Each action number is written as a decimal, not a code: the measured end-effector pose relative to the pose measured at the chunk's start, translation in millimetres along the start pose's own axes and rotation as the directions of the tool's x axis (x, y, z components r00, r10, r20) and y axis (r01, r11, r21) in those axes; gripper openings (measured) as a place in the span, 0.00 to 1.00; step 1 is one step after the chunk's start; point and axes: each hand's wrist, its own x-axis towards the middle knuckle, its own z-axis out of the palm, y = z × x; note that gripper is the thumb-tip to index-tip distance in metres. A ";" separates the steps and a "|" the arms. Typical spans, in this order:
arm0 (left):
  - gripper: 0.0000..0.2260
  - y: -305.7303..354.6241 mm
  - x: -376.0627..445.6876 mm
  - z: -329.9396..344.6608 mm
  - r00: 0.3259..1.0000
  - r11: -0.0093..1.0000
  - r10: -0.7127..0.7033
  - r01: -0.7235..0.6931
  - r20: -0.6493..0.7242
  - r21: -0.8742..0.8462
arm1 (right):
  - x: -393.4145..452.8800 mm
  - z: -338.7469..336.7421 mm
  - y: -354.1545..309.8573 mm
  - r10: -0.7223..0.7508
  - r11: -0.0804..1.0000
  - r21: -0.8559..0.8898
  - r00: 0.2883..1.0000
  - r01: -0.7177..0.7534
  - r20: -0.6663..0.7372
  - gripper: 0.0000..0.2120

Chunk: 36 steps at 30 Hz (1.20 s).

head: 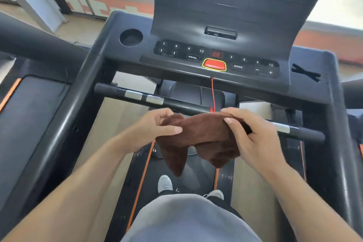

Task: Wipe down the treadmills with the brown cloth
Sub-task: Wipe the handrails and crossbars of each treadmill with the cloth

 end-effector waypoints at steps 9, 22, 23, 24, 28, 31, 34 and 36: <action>0.02 38.2 108.0 123.7 0.879 0.946 0.291 -0.206 -0.377 0.251 | 56.0 -104.1 84.2 0.149 0.698 -0.702 0.987 -0.142 -0.052 0.24; 0.17 -21.6 149.9 49.3 0.867 -0.078 0.429 -0.244 0.254 0.967 | 34.3 -21.0 164.3 0.124 0.703 -0.657 0.862 0.273 0.492 0.40; 0.18 -21.5 152.7 50.4 0.876 -0.075 0.413 -0.241 0.251 0.967 | 44.0 -21.4 162.6 0.152 0.718 -0.642 0.839 0.269 0.522 0.36; 0.20 -22.0 155.5 51.0 0.887 -0.056 0.395 -0.236 0.238 0.970 | 54.0 -21.6 161.5 0.189 0.734 -0.626 0.805 0.265 0.563 0.33; 0.27 -27.0 158.4 50.0 0.910 0.265 0.415 -0.132 0.011 0.955 | 90.3 -15.7 153.6 0.302 0.899 -0.431 0.610 0.072 0.732 0.24; 0.27 -28.5 157.2 49.8 0.887 0.381 0.460 -0.149 -0.047 0.913 | 93.3 10.7 137.2 0.210 0.916 -0.382 0.666 0.122 0.716 0.22; 0.27 -28.5 157.7 50.0 0.863 0.375 0.504 -0.194 -0.024 0.906 | 79.3 42.7 131.7 0.020 0.761 -0.541 0.821 0.358 0.571 0.30; 0.27 -29.7 158.1 52.0 0.857 0.367 0.515 -0.197 -0.022 0.909 | 65.3 55.4 137.9 -0.096 0.692 -0.581 0.852 0.429 0.515 0.30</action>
